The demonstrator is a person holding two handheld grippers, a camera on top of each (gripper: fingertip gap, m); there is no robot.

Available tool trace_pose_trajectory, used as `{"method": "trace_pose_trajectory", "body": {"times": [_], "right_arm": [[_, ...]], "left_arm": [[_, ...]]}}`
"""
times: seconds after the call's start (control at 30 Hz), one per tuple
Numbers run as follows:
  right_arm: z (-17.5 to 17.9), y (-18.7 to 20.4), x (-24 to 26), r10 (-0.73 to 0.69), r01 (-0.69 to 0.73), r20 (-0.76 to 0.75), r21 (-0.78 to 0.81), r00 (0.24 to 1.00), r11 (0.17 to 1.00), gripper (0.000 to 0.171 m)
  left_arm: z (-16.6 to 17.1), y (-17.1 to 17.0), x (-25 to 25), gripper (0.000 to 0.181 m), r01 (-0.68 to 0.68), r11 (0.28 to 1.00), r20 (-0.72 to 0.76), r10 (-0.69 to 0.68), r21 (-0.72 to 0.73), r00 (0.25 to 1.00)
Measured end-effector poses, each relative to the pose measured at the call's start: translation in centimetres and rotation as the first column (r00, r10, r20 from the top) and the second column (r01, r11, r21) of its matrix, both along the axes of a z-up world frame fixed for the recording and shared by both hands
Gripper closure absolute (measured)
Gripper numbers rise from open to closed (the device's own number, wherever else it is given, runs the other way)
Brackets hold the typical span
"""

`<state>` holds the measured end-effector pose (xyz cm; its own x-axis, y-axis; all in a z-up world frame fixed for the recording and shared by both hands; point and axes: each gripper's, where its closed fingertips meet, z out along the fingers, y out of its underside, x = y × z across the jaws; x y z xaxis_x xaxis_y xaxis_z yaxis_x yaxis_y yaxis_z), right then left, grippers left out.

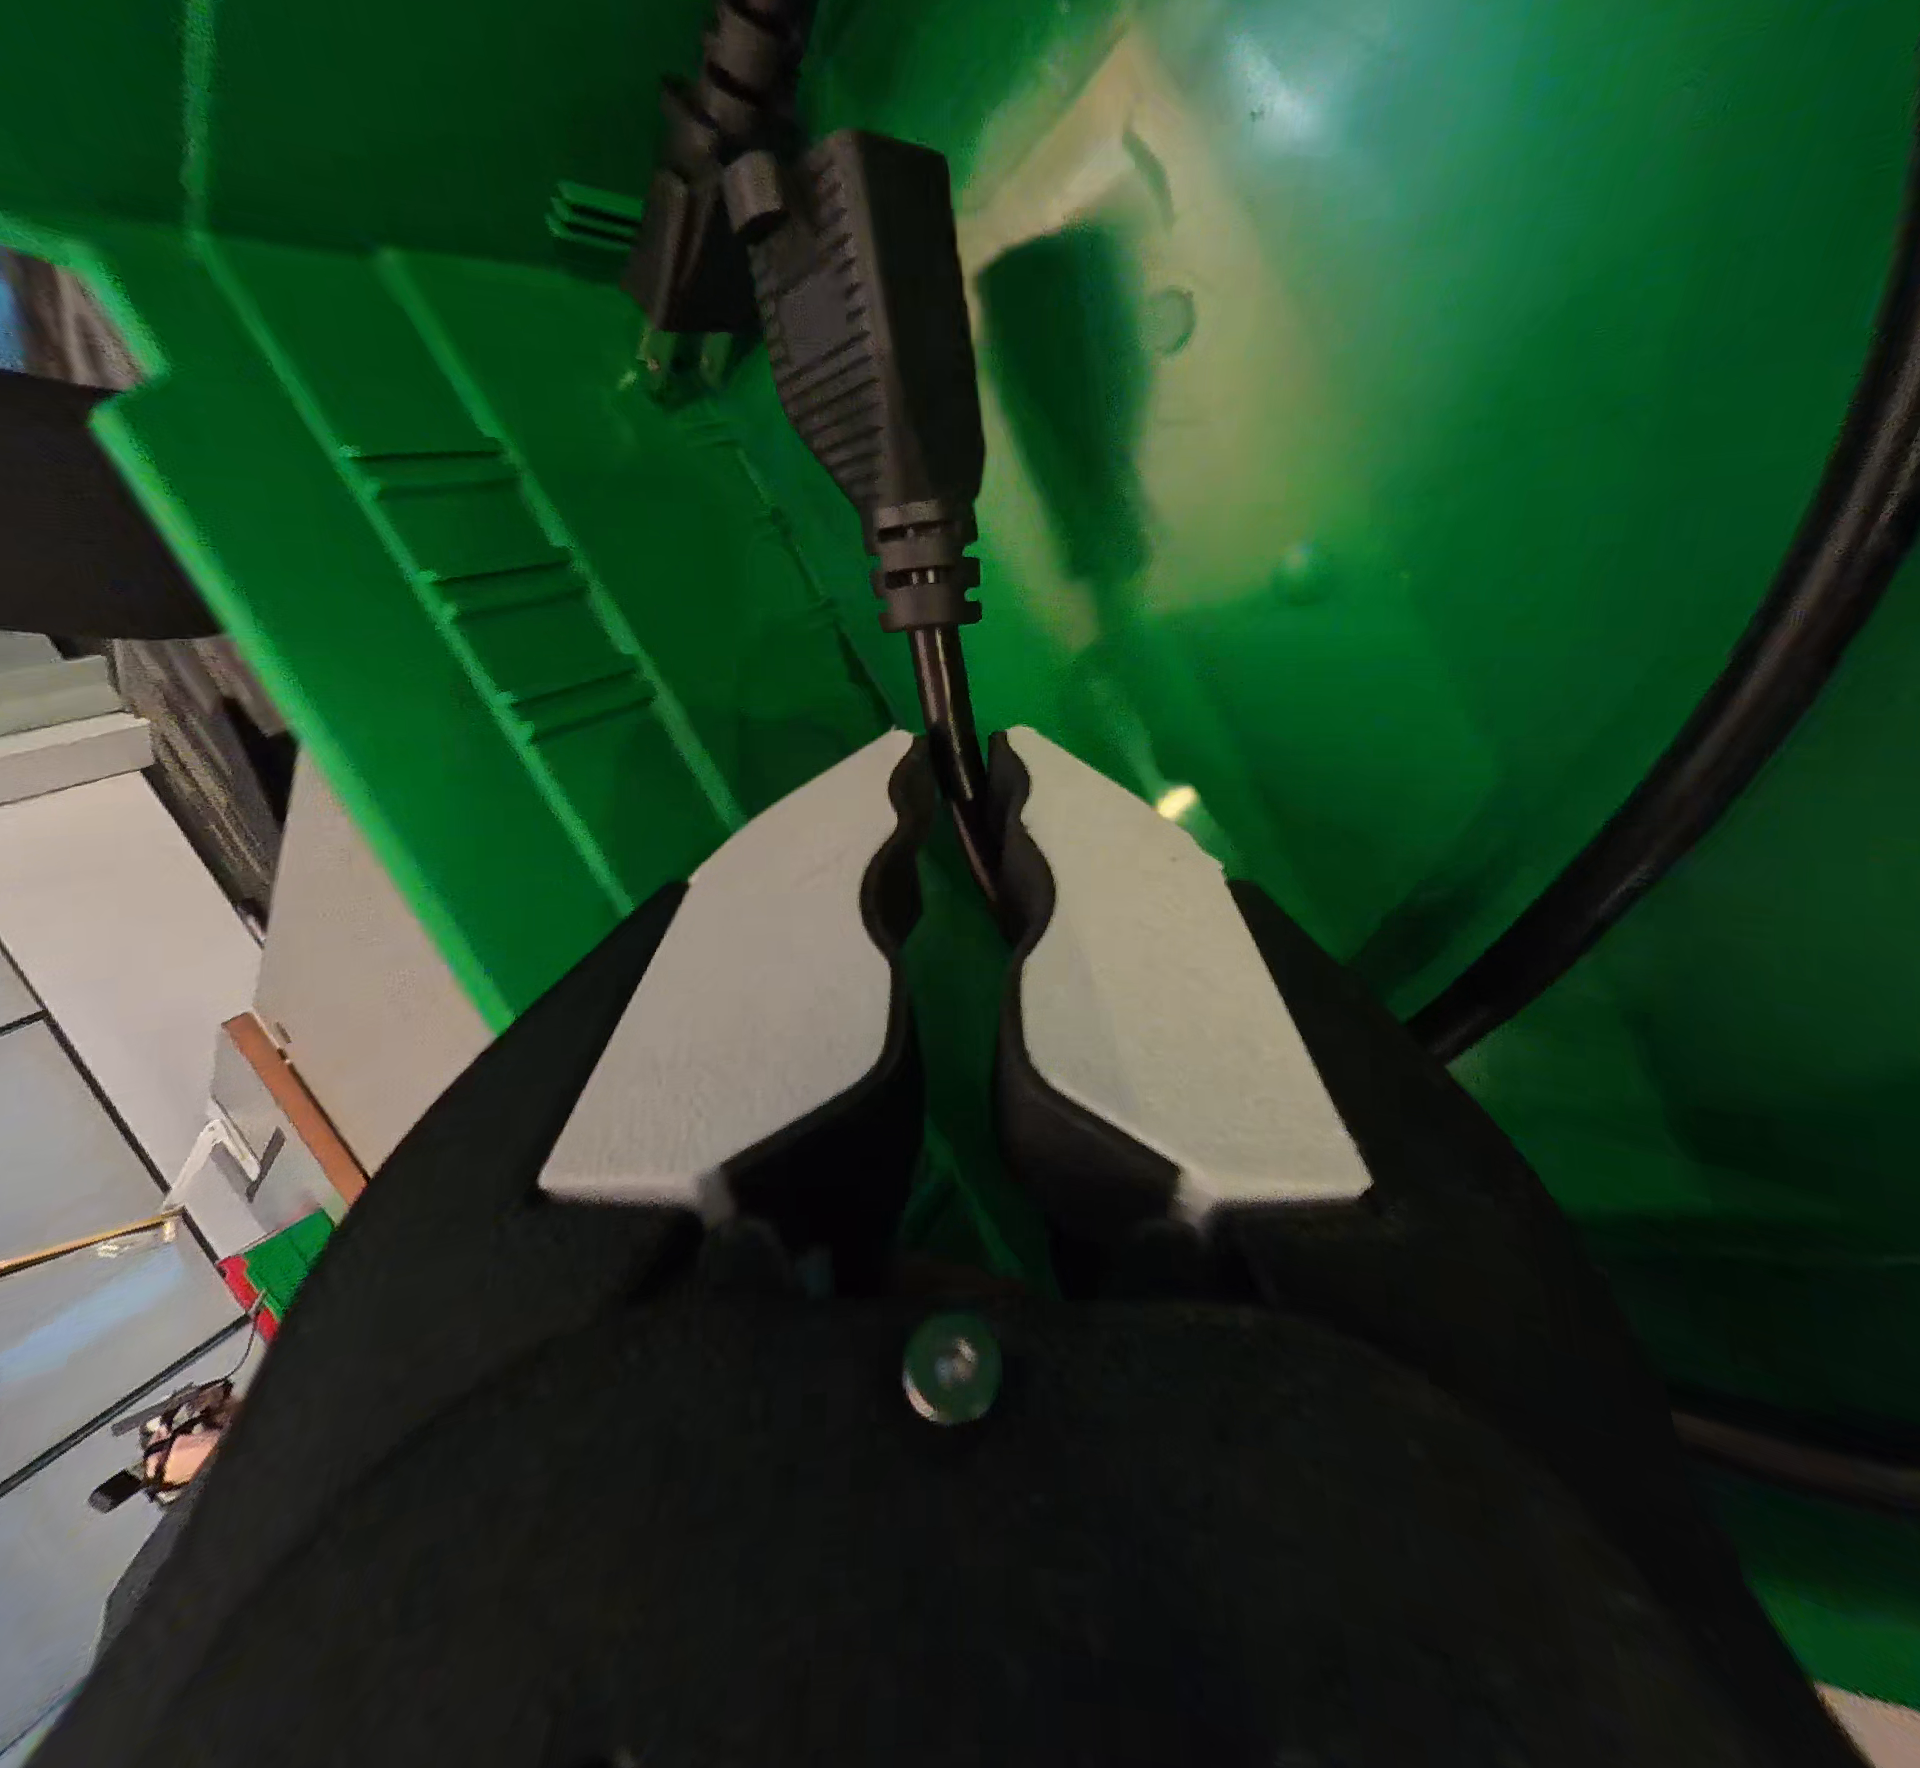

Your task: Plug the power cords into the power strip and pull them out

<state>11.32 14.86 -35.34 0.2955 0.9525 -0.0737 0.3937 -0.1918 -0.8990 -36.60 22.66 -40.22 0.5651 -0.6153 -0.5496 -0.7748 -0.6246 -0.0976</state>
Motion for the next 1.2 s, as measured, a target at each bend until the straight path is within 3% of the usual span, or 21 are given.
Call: {"method": "trace_pose_trajectory", "body": {"times": [0.47,0.7,1.03,1.2], "right_arm": [[1.9,-0.3,0.7,-0.012,0.012,0.007,0.043,1.000,0.999,0.124],[2.7,-0.4,1.2,-0.021,0.021,0.005,0.057,1.000,0.998,0.124],[3.0,-0.4,1.9,-0.038,0.036,0.025,0.066,0.999,0.997,0.123],[4.5,-0.2,3.3,-0.090,0.083,0.056,0.119,0.994,0.990,0.121]], "left_arm": [[10.2,-1.1,1.7,0.173,0.068,0.913,0.059,-0.100,0.403,0.993],[14.7,-2.5,2.5,0.173,0.122,0.876,0.002,-0.139,0.467,0.990],[18.5,-3.5,2.8,0.174,0.314,0.889,-0.243,-0.240,0.334,0.940],[22.9,-3.7,3.8,0.174,0.350,0.841,-0.258,-0.260,0.413,0.930]]}}
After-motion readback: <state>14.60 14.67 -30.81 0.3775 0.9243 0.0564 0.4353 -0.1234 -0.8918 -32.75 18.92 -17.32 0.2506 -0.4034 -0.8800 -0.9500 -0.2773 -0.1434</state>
